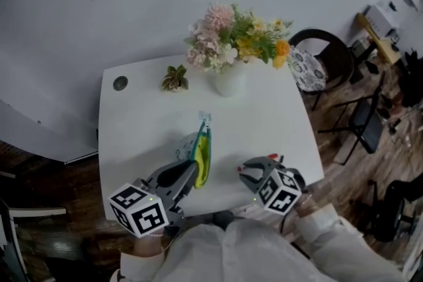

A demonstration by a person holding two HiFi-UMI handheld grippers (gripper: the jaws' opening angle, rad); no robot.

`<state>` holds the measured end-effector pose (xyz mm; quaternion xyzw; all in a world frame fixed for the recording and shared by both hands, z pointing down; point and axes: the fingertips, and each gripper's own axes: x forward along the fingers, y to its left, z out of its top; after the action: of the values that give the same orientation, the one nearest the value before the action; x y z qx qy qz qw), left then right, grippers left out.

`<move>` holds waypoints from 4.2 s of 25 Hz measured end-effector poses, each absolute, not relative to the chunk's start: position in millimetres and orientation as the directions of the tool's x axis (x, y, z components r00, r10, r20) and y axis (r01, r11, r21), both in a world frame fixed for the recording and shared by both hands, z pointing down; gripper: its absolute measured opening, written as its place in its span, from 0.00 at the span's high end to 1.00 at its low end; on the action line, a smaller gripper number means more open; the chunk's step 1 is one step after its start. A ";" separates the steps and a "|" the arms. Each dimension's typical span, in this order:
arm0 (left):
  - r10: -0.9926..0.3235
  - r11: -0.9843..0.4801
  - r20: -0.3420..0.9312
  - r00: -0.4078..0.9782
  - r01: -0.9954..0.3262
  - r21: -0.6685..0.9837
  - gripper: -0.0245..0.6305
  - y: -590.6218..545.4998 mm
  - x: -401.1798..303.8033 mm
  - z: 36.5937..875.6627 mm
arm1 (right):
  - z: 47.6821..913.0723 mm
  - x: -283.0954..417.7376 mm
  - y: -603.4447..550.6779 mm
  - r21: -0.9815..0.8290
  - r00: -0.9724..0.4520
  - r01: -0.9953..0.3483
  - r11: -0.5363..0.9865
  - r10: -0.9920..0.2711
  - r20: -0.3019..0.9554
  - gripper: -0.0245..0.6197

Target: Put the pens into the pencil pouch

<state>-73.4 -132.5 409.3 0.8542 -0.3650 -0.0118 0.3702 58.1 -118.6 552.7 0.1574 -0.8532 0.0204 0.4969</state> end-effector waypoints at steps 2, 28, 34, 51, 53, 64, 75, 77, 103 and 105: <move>-0.633 -0.460 0.249 0.733 -0.615 0.640 0.93 -133.3 -74.3 410.8 | 558.9 61.1 -119.0 0.134 -0.426 -0.248 0.959 -0.232 0.875 0.80; -0.637 -0.428 0.271 0.722 -0.623 0.655 0.93 -135.7 -73.9 425.7 | 595.6 75.1 -125.5 0.254 -0.261 0.169 0.952 -0.205 0.943 0.86; -0.644 -0.422 0.282 0.711 -0.638 0.644 0.93 -135.7 -76.8 425.6 | 570.1 51.3 -141.2 0.351 -0.386 0.077 0.933 -0.297 0.873 0.86; -0.658 -0.413 0.275 0.701 -0.641 0.647 0.93 -133.7 -87.4 427.4 | 432.5 -12.0 -169.6 0.257 -0.666 -0.439 0.861 -0.504 0.549 0.86; -0.656 -0.414 0.272 0.704 -0.638 0.649 0.93 -134.0 -87.3 427.3 | 414.0 -16.7 -172.4 0.199 -0.696 -0.501 0.842 -0.529 0.486 0.86; -0.654 -0.418 0.253 0.713 -0.619 0.665 0.93 -135.5 -87.8 427.9 | 314.0 -45.2 -184.3 -0.070 -0.826 -0.561 0.825 -0.553 0.104 0.86; -0.653 -0.418 0.246 0.717 -0.611 0.672 0.93 -137.4 -85.2 427.2 | 267.5 -69.5 -195.0 -0.171 -0.838 -0.521 0.836 -0.539 -0.084 0.86; -0.651 -0.421 0.243 0.719 -0.609 0.672 0.93 -137.5 -84.2 426.9 | 267.8 -71.6 -196.8 -0.185 -0.839 -0.514 0.838 -0.536 -0.093 0.86; -0.654 -0.416 0.235 0.719 -0.602 0.681 0.93 -147.2 -89.4 425.5 | 289.8 -66.3 -198.0 -0.190 -0.847 -0.513 0.837 -0.529 -0.044 0.86; -0.651 -0.419 0.237 0.721 -0.602 0.680 0.93 -146.7 -89.0 425.4 | 293.3 -63.0 -196.5 -0.193 -0.844 -0.519 0.833 -0.535 -0.034 0.86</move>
<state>-89.0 -146.7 425.4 0.8416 -0.3723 -0.0315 0.3900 -63.0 -196.5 293.3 0.2756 -0.9562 0.0882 -0.0432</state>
